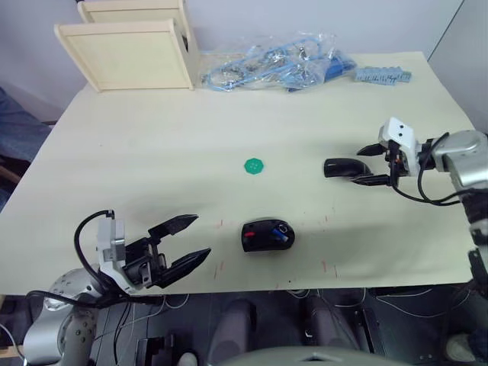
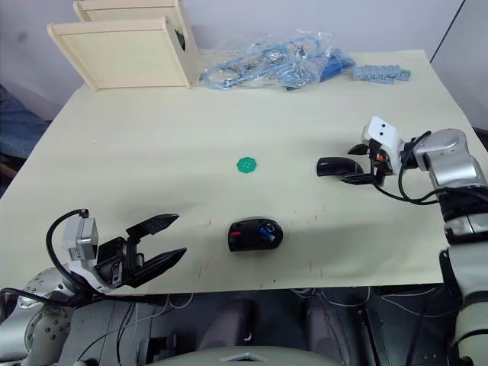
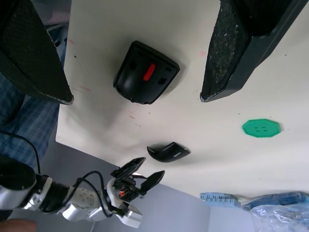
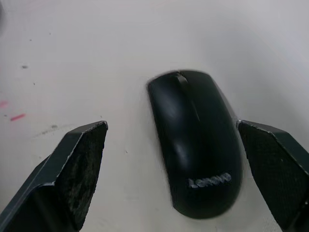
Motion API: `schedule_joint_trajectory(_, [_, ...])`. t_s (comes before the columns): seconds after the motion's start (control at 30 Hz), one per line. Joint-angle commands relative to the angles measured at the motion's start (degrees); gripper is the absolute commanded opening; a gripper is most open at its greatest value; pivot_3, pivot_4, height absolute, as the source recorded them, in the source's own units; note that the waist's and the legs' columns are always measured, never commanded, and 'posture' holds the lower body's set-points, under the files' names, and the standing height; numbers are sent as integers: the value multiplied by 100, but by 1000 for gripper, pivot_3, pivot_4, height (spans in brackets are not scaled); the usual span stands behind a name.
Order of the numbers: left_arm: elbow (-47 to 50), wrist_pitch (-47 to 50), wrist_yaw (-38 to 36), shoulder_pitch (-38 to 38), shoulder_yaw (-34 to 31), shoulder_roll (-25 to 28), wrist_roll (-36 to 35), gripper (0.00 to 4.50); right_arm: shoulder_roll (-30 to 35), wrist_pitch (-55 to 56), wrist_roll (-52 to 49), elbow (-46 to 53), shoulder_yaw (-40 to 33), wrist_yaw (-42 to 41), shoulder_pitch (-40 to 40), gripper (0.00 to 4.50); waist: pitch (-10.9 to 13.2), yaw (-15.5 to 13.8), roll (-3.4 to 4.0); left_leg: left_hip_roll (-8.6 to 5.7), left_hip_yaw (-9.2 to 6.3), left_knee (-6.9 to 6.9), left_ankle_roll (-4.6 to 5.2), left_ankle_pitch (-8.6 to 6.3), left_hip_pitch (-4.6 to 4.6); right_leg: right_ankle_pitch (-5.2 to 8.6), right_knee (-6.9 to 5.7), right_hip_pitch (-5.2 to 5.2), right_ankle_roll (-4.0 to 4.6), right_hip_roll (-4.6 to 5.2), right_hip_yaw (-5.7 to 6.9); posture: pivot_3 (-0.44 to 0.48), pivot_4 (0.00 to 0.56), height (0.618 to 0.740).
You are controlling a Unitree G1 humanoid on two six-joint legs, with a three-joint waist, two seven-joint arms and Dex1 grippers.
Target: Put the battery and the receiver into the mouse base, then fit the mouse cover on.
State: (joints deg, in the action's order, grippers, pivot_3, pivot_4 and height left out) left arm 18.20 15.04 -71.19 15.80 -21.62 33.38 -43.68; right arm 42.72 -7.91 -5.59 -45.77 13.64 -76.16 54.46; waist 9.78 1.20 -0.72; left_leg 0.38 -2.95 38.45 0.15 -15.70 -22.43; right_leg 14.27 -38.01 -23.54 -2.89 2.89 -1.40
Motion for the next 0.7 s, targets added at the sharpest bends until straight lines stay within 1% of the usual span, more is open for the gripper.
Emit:
schedule_joint_trajectory(0.03, [40, -141, -48, 40, -22, 35, -11, 4486, -18, 438, 283, -596, -34, -133, 294, 4500, 0, -1, 0, 0, -1, -2, 0, 0, 0, 0, 0, 0, 0, 0, 1, 0, 150, 740])
schedule_joint_trajectory(0.2, [43, -174, -102, 93, -45, 63, -16, 4486, -185, 629, 516, -1148, -114, -100, 512, 4500, 1, 0, 2, 0, 3, -3, 0, 0, -1, 0, 1, -1, 0, 1, -2, 0, 150, 740])
schedule_joint_trajectory(0.5, [-23, -177, -245, 42, 0, 116, 2, 4486, -351, 1104, 834, -1716, -161, -72, 735, 4500, 3, 15, 5, 0, 4, -3, 0, 0, 1, -1, -1, -2, 0, 0, -4, 0, 150, 740])
schedule_joint_trajectory(0.7, [-52, -225, -323, 103, -34, 113, 15, 4486, -451, 1260, 971, -2130, -221, -26, 995, 4500, 4, 88, 7, 0, 4, -3, -1, 0, 1, -1, -1, -2, 0, 1, -5, 0, 150, 740])
